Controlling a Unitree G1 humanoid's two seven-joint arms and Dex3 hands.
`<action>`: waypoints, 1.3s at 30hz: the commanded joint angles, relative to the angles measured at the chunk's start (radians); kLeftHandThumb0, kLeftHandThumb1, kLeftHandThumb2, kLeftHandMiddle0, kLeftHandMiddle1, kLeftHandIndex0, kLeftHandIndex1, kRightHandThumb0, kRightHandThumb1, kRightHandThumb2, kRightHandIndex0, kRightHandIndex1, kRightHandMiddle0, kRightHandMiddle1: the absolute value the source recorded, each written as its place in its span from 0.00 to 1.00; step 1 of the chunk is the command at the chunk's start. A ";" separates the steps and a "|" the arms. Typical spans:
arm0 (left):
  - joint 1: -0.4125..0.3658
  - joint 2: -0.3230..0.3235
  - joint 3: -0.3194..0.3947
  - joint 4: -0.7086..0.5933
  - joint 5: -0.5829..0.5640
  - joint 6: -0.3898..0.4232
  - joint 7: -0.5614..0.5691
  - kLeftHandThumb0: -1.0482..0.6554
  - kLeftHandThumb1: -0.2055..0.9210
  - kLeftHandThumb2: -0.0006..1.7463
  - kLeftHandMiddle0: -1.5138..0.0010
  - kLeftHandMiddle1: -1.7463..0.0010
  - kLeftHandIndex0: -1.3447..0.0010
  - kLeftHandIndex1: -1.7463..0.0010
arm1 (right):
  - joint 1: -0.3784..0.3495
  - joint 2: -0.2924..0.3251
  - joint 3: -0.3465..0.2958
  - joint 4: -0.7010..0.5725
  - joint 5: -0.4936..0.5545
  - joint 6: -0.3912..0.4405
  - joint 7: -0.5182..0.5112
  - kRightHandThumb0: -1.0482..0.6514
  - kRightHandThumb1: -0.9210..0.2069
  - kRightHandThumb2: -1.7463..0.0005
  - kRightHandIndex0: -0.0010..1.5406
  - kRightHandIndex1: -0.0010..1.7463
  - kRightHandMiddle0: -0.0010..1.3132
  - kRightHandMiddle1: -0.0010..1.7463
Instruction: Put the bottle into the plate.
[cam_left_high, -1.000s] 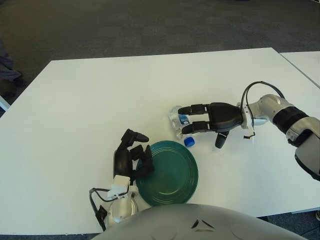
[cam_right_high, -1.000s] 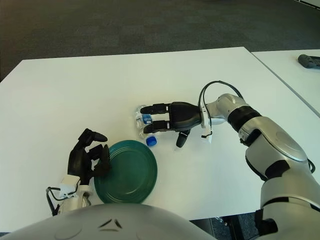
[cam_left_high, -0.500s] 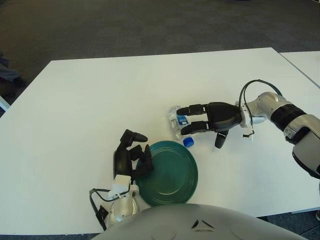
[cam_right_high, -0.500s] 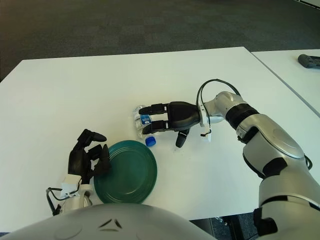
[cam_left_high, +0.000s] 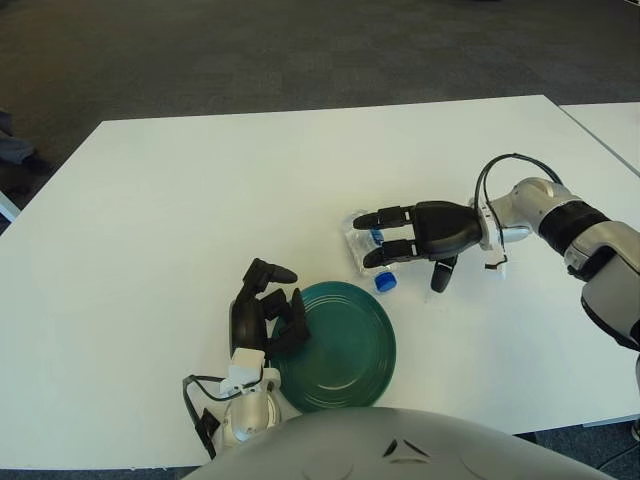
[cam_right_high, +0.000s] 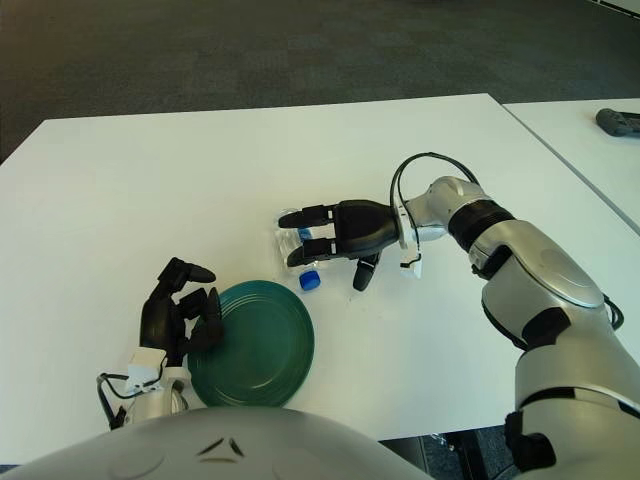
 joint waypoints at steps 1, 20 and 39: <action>-0.036 -0.110 -0.136 -0.004 0.017 -0.005 0.014 0.34 0.49 0.73 0.14 0.00 0.56 0.00 | -0.035 0.014 0.015 0.008 -0.014 0.009 0.006 0.09 0.00 0.62 0.19 0.00 0.00 0.33; -0.036 -0.107 -0.141 -0.009 0.017 -0.013 0.012 0.34 0.49 0.73 0.14 0.00 0.56 0.00 | -0.058 0.036 0.052 0.055 -0.023 0.040 0.083 0.09 0.00 0.58 0.19 0.00 0.00 0.32; -0.022 -0.113 -0.167 -0.036 0.035 -0.004 0.023 0.34 0.50 0.73 0.14 0.00 0.56 0.00 | -0.062 0.020 0.091 0.042 -0.022 0.015 0.095 0.11 0.00 0.59 0.21 0.00 0.00 0.36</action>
